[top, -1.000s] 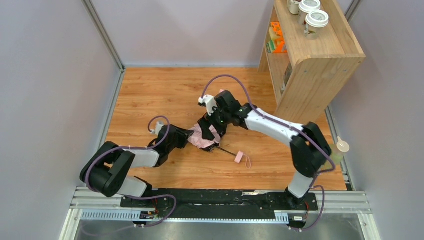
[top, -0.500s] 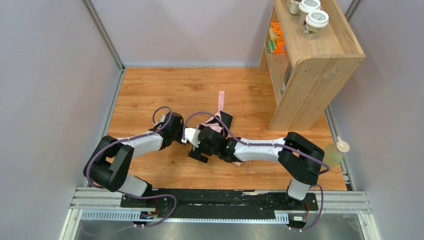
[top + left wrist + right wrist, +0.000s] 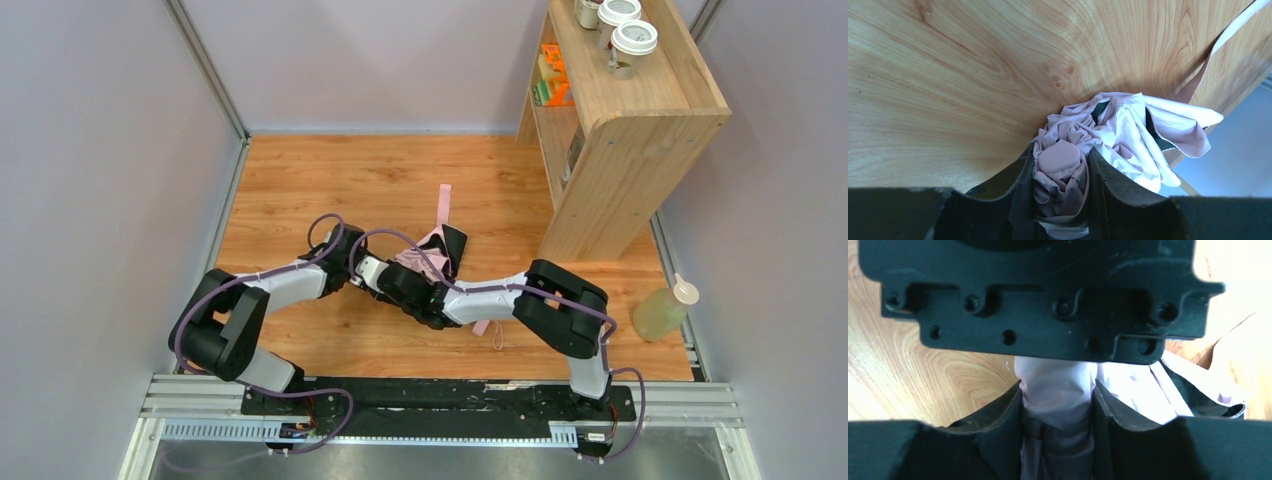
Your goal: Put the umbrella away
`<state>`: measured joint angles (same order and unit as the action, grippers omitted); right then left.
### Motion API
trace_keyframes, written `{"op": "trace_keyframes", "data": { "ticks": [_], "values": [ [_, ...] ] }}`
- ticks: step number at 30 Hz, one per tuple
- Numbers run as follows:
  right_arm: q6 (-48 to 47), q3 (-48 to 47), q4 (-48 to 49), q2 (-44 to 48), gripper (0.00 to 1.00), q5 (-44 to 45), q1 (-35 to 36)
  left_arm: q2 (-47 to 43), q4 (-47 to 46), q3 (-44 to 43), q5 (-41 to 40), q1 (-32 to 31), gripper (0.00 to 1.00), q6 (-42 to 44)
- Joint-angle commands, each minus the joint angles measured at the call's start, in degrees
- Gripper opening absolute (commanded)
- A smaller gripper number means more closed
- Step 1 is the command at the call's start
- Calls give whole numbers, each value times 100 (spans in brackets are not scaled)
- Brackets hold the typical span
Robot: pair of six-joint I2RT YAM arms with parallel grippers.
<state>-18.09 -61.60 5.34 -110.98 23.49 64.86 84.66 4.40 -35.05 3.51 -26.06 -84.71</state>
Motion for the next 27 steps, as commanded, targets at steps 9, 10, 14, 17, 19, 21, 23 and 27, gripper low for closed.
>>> {"op": "trace_keyframes", "data": {
  "ticks": [9,10,14,17,19,21,23,27],
  "values": [
    [1465,87,-1808,-600,0,-2248,-834,-72,941,473,53,286,0,717],
    [1518,70,-1835,-600,0,-2730,-922,-81,705,507,123,373,0,814],
    [1711,35,-2054,-732,0,-3788,-1194,-345,-182,753,308,664,26,1228],
    [2010,43,-2107,-881,0,-4430,-1353,-652,-555,763,361,909,69,1683],
    [2133,-9,-2221,-1039,0,-4720,-1467,-749,-502,631,483,1076,70,1991],
    [2309,-53,-2222,-1197,0,-5123,-1625,-872,-545,630,580,1191,71,2081],
    [2467,-124,-2231,-1355,0,-5423,-1809,-1074,-668,779,669,1314,71,2099],
    [2591,-421,-2484,-1672,0,-5749,-2100,-1549,-871,1078,862,1402,72,2055]
  ]
}}
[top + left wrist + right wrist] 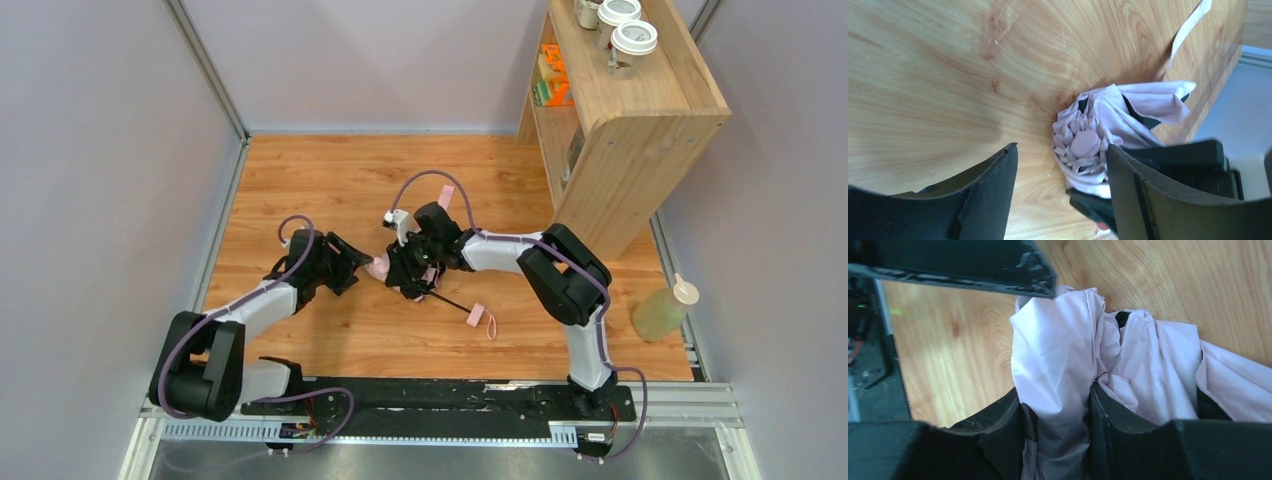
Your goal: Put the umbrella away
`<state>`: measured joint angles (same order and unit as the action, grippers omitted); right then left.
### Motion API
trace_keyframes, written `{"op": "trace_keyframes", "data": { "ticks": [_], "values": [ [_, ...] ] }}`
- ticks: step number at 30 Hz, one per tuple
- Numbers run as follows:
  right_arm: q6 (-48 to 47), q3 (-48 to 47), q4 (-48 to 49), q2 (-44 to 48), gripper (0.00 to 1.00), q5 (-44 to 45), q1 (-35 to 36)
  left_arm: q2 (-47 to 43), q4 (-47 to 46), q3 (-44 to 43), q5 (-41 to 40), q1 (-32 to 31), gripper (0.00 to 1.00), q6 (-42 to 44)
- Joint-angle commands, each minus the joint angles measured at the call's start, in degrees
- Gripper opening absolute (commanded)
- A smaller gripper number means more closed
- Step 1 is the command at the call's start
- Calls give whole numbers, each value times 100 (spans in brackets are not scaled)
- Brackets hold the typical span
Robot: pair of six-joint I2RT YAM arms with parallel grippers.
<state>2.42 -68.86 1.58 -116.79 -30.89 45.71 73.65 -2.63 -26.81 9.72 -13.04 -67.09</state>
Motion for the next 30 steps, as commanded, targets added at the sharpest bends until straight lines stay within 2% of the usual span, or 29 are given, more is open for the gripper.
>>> {"op": "trace_keyframes", "data": {
  "ticks": [1,4,10,18,24,26,30],
  "values": [
    [549,207,-2205,-1178,0,-425,-247,-578,-211,281,354,100,72,267],
    [567,-47,-2451,-1398,0,-602,-414,-851,-430,517,540,100,73,74],
    [663,-680,-2927,-1811,0,-830,-590,-1037,-1703,1080,795,100,73,-691],
    [804,-971,-2971,-2093,0,-1190,-748,25,-3304,1143,1041,73,73,-1631],
    [857,-1077,-2918,-2155,0,-1305,-827,545,-3296,1063,875,-233,74,-2149],
    [840,-1112,-2936,-2155,0,-1296,-827,572,-3191,1090,578,-418,74,-2343],
    [831,-1138,-2918,-2137,0,-1340,-862,755,-2945,906,154,-612,74,-2230]
  ]
}}
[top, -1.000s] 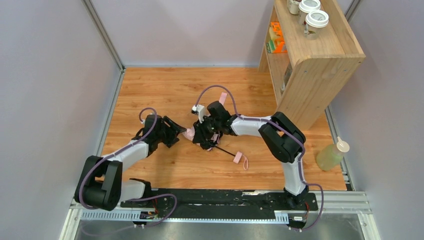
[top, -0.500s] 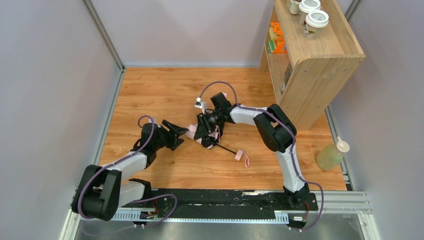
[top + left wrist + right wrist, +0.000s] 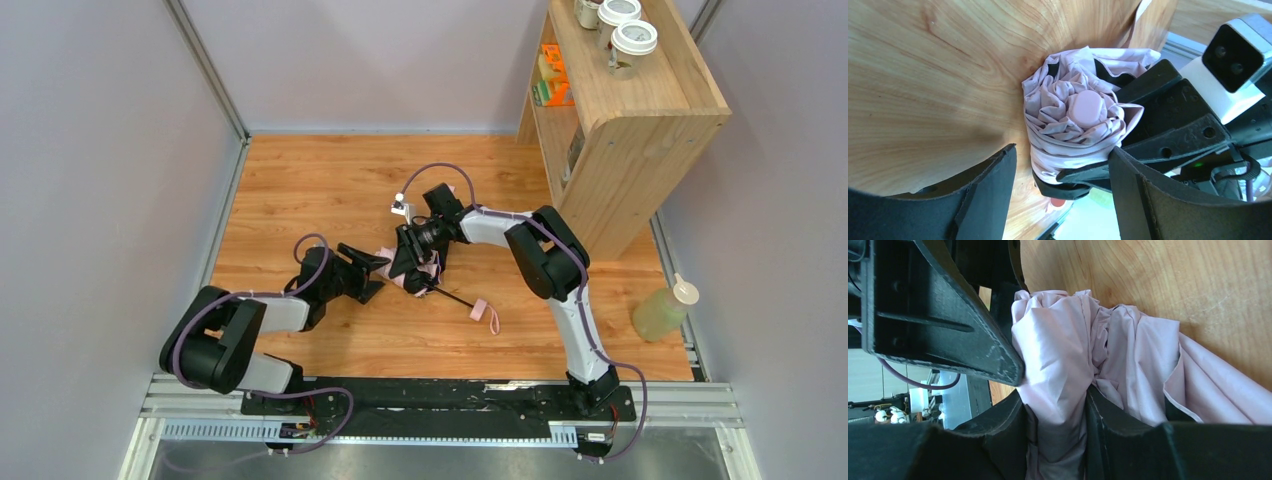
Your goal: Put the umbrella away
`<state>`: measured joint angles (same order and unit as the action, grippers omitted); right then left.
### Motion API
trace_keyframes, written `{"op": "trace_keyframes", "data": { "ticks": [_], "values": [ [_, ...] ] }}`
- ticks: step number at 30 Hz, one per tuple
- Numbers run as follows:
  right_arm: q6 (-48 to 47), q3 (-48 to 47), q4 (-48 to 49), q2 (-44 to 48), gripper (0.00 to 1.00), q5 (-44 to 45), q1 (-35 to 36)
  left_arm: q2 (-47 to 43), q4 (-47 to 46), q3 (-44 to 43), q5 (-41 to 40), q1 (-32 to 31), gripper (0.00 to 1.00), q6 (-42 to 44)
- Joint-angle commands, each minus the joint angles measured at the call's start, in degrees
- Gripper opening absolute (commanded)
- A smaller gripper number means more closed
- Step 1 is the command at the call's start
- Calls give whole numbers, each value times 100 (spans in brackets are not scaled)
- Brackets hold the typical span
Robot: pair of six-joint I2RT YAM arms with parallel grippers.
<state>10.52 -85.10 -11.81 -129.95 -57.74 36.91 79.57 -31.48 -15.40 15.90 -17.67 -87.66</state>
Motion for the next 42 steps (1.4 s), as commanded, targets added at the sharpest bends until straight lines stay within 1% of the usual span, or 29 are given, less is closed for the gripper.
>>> {"op": "trace_keyframes", "data": {
  "ticks": [1,4,7,12,13,14,15,16,17,18,20,21,22,23,24,26,27,28,29,30,31,32,33,35,36,37,38,40,42],
  "values": [
    [20,477,-1570,-813,0,1309,18,268,-51,-296,-552,-149,74,-138],
    [2,468,-1570,-813,0,1256,18,497,-208,-262,-851,-158,75,-59],
    [-24,451,-1561,-830,0,1203,18,997,-366,-367,-1018,-158,75,204],
    [-15,503,-1499,-804,0,1124,18,1833,-824,-351,-861,-175,74,170],
    [-24,486,-1508,-804,0,1098,18,1991,-946,-254,-965,-175,69,153],
    [-24,468,-1508,-804,0,1089,18,2044,-1295,-53,-1001,-175,64,152],
    [-24,468,-1508,-795,0,1072,18,2175,-1481,36,-1053,-175,50,179],
    [-33,442,-1508,-786,0,1054,18,2220,-1762,176,-1054,-175,42,222],
    [-24,424,-1508,-760,0,1028,27,2273,-1843,230,-1063,-184,27,258],
    [-24,407,-1534,-760,0,993,36,2317,-1852,256,-1063,-184,24,336],
    [-68,345,-1622,-707,0,1010,80,2352,-1852,283,-1071,-184,13,398],
    [-120,310,-1657,-620,0,1001,97,2361,-1852,292,-1072,-184,6,468],
    [-121,336,-1640,-550,0,1027,115,2335,-1835,300,-1080,-184,3,486],
    [-103,362,-1623,-392,0,1132,115,2283,-1617,301,-1080,-184,0,478],
    [-112,363,-1640,-243,2,1255,115,2221,-1450,274,-1046,-175,0,486],
    [-191,258,-1788,152,24,1684,115,2064,-914,195,-958,-184,0,574],
    [-261,196,-1850,311,29,1800,115,2002,-581,160,-949,-175,0,600],
    [-270,204,-1842,530,38,1888,115,1923,-482,151,-940,-184,0,618],
    [-270,300,-1720,802,48,2071,124,1870,-220,125,-948,-184,0,618],
    [-314,423,-1589,1048,55,2213,150,1739,-52,90,-957,-184,0,670],
    [-392,563,-1422,1364,62,2449,211,1668,350,-23,-931,-184,0,706],
    [-489,800,-1194,1646,69,2747,281,1545,545,-86,-896,-184,0,776],
    [-638,1037,-965,1953,75,3194,395,1413,956,-225,-870,-184,0,811],
    [-937,1494,-517,2446,80,3951,667,1211,1477,-392,-895,-184,0,881],
    [-1016,1723,-306,2657,82,4380,834,1132,1983,-568,-913,-184,0,891],
    [-1235,1942,-86,2807,88,4907,1088,1026,2188,-648,-957,-184,0,960],
    [-1324,2119,72,2913,91,5234,1256,973,2469,-770,-975,-184,0,978],
    [-1482,2322,406,2993,93,6015,1555,911,2952,-964,-957,-184,0,935],
    [-1710,2463,758,3011,94,6623,1880,911,3121,-1140,-896,-184,0,1040]
  ]
}}
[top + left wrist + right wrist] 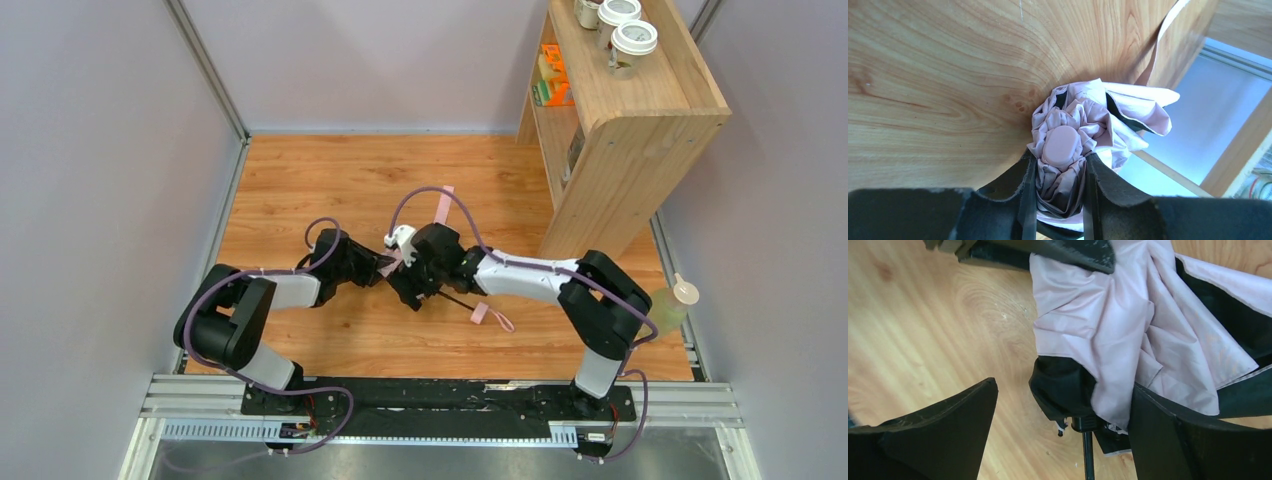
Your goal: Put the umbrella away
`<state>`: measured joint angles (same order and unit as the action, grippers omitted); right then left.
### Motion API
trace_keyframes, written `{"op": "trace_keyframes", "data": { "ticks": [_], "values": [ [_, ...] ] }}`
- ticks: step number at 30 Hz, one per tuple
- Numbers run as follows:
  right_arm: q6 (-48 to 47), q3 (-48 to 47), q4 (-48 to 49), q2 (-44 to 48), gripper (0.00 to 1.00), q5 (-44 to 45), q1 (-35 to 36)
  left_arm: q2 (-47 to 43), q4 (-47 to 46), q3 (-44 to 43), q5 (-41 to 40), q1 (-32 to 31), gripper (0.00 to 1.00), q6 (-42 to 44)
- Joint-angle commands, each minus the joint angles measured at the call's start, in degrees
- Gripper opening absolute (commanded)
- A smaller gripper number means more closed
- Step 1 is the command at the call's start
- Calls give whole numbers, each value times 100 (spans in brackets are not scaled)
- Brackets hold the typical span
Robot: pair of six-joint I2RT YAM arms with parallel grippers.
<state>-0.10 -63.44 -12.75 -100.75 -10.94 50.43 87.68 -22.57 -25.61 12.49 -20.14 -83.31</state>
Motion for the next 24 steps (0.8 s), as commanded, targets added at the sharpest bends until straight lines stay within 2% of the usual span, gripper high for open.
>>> {"op": "trace_keyframes", "data": {
  "ticks": [1,7,13,15,18,21,24],
  "values": [
    [-762,271,975,64,94,2260,677,118,2439,-155,-529,54,0,579],
    [-1352,-300,1222,-436,94,3203,1073,118,3072,-418,-546,54,0,605],
    [-1564,-616,1486,-1016,90,3203,1109,162,3355,-612,-476,54,0,579],
    [-1459,-739,1355,-1288,81,3395,1109,170,3408,-630,-432,54,0,570],
    [-1134,-635,1083,-1465,56,3563,1100,74,3469,-630,-449,54,0,544],
    [-782,-284,1021,-1553,50,3528,1039,4,3540,-639,-449,54,0,526],
    [-501,-46,889,-1658,30,3406,951,-58,3540,-665,-397,54,0,509]
  ]
}}
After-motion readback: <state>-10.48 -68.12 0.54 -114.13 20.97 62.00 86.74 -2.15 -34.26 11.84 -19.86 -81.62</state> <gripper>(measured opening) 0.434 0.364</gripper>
